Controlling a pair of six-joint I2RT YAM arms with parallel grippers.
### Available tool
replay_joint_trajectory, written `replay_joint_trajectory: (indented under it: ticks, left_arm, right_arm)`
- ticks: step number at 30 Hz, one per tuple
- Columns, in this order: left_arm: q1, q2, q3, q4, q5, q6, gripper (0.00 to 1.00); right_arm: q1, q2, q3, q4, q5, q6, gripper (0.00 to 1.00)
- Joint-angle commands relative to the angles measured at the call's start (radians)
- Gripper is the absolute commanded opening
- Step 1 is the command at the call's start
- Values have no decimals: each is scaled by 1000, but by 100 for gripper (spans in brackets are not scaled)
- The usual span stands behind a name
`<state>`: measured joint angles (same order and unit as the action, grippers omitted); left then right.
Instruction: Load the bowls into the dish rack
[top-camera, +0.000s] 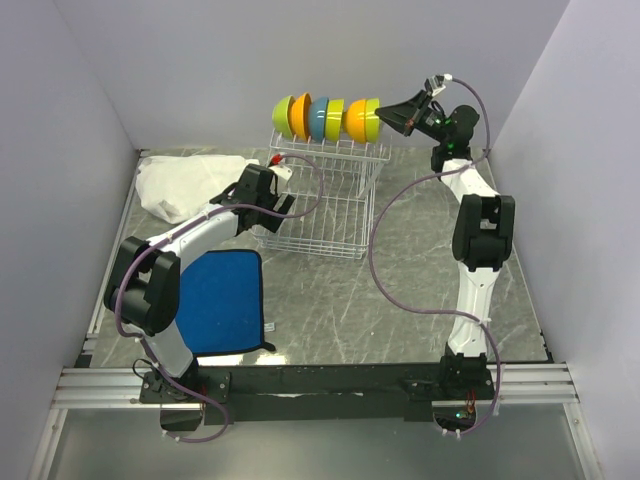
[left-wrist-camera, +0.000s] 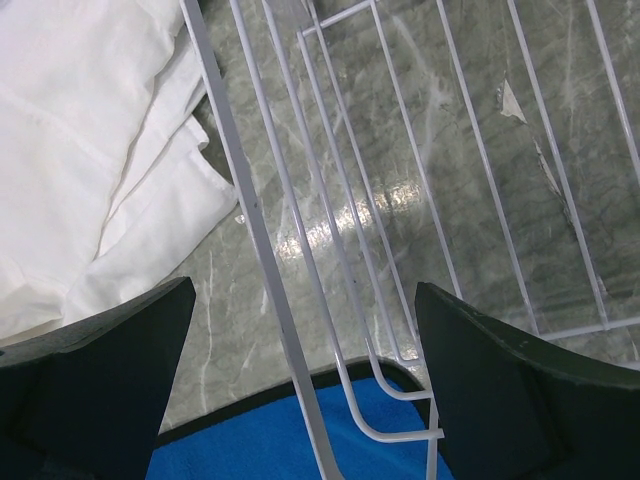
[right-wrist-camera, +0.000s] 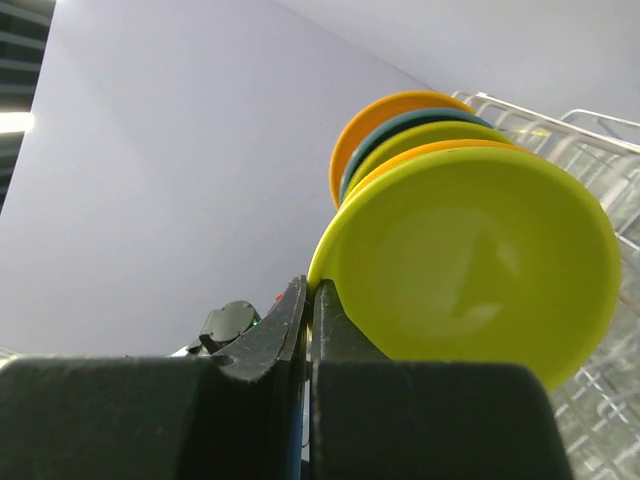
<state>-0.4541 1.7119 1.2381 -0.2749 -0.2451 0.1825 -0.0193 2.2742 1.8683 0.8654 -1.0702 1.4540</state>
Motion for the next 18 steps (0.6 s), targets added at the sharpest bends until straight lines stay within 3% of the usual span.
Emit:
replay_joint_trajectory:
  ticks: [1,8,18]
  left_arm:
    - [-9,-9,27,13,-13,8,100]
    - [-11,-1,35,22,-19,9,99]
    - [-14,15,32,43,-6,2,100]
  right_arm:
    - [59,5,58,-35,-2,-12,0]
    - [35,-24,-47,12,-23,0,0]
    - [-33,-35,-34,29,-56,-46,0]
